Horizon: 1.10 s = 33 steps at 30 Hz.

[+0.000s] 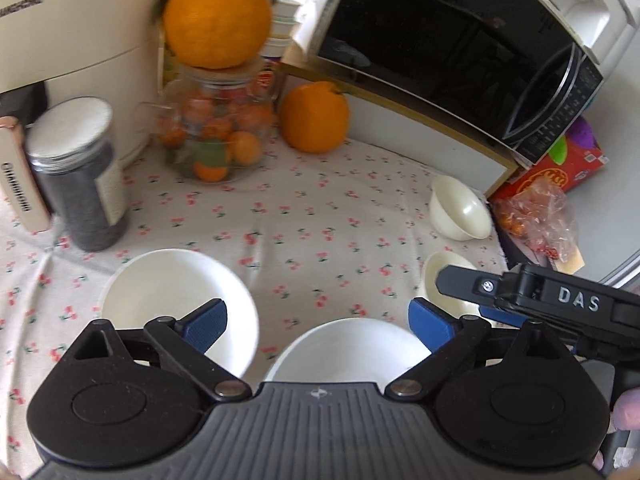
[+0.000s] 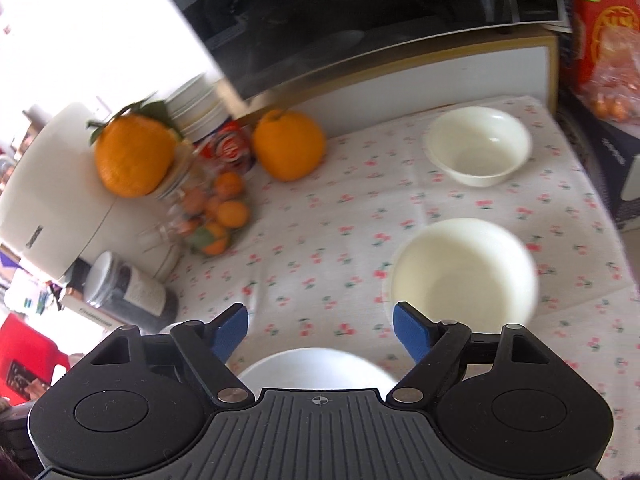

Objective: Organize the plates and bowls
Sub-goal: 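Move both grippers to the cream bowl on the tablecloth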

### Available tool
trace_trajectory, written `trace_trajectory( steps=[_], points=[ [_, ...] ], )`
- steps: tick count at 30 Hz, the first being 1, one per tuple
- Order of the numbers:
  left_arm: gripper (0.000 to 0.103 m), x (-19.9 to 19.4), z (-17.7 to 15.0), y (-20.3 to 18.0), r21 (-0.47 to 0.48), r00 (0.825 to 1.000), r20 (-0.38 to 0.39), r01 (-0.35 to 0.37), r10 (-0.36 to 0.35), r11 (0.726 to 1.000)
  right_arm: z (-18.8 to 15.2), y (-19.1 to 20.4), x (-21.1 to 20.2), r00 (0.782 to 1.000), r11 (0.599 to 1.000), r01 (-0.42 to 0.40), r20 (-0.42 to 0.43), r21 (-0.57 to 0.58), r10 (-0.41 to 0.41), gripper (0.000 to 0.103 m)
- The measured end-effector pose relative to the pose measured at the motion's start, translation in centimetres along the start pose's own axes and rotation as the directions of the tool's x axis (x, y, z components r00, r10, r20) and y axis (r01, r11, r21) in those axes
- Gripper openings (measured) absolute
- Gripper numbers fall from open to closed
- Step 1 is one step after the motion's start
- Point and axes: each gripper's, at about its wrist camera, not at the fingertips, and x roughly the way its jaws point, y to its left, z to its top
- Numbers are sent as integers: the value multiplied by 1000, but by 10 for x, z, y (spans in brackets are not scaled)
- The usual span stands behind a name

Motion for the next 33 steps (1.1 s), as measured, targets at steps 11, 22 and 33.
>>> trace_trajectory(
  steps=[11, 22, 33],
  points=[
    [102, 37, -9, -36, 87, 998, 26, 60, -62, 994, 4, -68, -20, 997, 992, 67, 27, 109, -70, 85],
    [98, 72, -16, -66, 77, 997, 33, 60, -63, 995, 0, -116, -15, 984, 959, 147, 59, 240, -166, 85],
    [65, 91, -19, -77, 102, 998, 32, 44, -47, 994, -4, -137, 5, 986, 932, 122, 67, 342, -154, 85]
  ],
)
